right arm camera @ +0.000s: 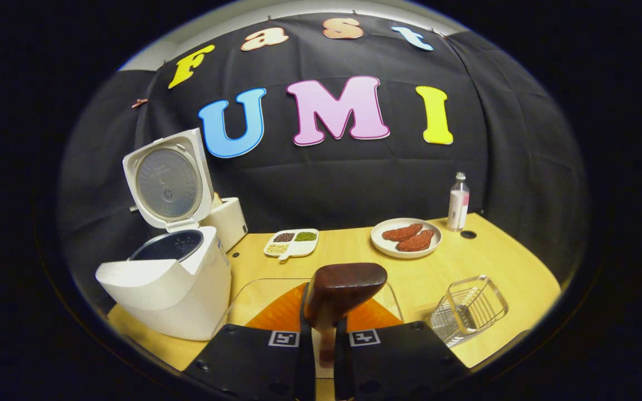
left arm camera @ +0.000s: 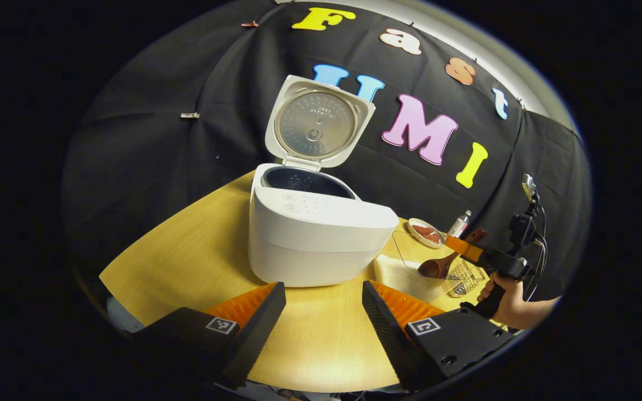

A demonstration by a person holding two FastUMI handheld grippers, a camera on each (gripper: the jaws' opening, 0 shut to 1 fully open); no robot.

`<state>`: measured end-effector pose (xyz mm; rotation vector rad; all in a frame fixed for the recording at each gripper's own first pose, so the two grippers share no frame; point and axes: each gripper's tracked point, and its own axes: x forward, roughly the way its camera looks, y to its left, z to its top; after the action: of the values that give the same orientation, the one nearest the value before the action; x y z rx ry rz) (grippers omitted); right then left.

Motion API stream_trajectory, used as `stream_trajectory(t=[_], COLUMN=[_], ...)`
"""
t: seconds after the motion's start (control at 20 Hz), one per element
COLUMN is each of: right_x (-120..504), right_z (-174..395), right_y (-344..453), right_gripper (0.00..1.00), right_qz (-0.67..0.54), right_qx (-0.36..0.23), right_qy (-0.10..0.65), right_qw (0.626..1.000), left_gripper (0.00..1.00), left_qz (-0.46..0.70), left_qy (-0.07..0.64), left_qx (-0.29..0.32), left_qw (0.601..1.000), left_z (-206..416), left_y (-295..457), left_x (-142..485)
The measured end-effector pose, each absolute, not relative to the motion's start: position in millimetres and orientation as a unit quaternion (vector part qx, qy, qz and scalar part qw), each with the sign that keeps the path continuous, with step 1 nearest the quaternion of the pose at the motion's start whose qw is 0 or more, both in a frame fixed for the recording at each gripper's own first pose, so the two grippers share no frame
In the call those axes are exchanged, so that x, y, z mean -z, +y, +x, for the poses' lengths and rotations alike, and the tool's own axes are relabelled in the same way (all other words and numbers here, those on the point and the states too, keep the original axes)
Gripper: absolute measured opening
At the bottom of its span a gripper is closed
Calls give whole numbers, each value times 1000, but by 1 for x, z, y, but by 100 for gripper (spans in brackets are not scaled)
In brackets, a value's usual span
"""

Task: Close the left gripper, press the button to open the rice cooker; take a wooden spoon from the chopstick holder with the right hand, scoop a spoonful of rice and pour it into the rice cooker, then put the wooden spoon back into the chopstick holder.

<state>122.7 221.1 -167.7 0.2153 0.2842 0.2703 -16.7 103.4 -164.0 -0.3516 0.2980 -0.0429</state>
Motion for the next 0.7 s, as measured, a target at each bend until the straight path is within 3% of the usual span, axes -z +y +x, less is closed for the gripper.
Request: stream_trajectory(t=[0.4, 0.7], right_x=[171, 175], right_z=[120, 124], right_y=[251, 239], right_gripper=[17, 17], right_qz=[223, 367], right_qx=[-128, -100], right_qy=[199, 253], right_qw=[946, 890], left_gripper=[95, 96], left_qz=[-176, -190], left_qy=[145, 144], left_qx=[11, 7], left_qw=[974, 971], left_z=[-21, -16], left_y=[108, 112], left_x=[160, 158])
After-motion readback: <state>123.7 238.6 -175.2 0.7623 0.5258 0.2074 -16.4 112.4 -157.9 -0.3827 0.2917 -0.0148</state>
